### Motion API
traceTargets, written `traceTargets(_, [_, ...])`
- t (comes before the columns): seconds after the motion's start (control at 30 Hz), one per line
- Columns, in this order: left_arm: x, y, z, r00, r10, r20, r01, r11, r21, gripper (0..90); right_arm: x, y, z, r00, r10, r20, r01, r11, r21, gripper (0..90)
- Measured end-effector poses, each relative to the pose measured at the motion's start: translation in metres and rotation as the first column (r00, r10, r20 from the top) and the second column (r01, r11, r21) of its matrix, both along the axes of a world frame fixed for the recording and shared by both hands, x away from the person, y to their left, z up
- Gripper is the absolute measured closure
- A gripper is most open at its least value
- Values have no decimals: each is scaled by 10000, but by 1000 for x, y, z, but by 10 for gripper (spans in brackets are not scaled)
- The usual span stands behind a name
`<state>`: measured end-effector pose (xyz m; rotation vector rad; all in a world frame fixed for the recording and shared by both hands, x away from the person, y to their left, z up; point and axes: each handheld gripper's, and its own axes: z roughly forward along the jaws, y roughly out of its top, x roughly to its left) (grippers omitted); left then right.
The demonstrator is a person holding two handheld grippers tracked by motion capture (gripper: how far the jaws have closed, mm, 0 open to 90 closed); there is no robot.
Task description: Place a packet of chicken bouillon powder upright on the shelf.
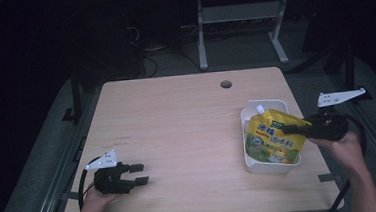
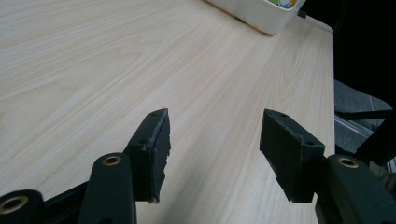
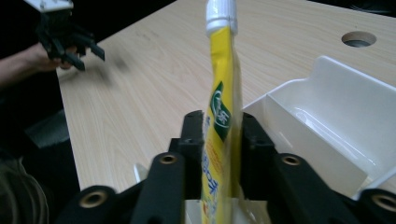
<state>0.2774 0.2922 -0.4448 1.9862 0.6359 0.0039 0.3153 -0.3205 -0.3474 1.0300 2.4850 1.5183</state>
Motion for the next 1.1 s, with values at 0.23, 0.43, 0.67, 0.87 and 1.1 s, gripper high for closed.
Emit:
traceTargets(0.23, [0, 0, 0, 10000, 27, -4, -27, 10000, 20, 417, 1, -1, 9, 9974, -714, 18, 713, 9972, 234, 577])
traceTargets(0.43, [0, 0, 0, 10000, 75, -10, -75, 10000, 6, 409, -2, -3, 26, 9911, -1254, 445, 1233, 9913, 466, 547])
traceTargets(0.67, [0, -1, 0, 10000, 81, -31, -81, 10000, 28, 402, -5, 2, 44, 9887, -1228, 859, 1168, 9906, 716, 540])
traceTargets(0.87, [0, -1, 0, 10000, 67, -26, -67, 10000, 39, 399, -8, 14, 55, 9904, -899, 1053, 825, 9939, 726, 540])
traceTargets(1.1, [0, -1, 0, 10000, 62, -28, -62, 10000, 53, 394, -10, 32, 58, 9926, -500, 1105, 444, 9977, 520, 540])
